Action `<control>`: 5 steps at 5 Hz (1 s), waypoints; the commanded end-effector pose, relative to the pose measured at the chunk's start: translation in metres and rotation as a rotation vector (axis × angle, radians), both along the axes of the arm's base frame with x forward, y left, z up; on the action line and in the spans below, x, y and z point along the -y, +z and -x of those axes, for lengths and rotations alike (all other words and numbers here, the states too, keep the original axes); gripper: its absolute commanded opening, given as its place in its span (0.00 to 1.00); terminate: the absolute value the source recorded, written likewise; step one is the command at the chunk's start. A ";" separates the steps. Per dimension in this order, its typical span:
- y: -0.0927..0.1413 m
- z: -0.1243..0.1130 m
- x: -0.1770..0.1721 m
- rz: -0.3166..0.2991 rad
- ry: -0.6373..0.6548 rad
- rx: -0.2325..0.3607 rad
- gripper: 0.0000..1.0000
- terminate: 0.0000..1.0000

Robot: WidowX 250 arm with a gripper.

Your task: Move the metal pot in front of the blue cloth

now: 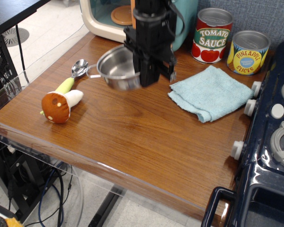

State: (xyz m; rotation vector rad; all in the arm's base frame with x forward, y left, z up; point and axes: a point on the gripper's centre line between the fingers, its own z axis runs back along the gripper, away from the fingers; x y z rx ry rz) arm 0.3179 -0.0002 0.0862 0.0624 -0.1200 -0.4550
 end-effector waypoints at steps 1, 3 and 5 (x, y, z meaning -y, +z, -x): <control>-0.002 0.036 0.027 -0.019 -0.179 0.014 0.00 0.00; -0.025 0.074 0.049 -0.054 -0.286 -0.012 0.00 0.00; -0.051 0.090 0.058 -0.092 -0.381 -0.070 0.00 0.00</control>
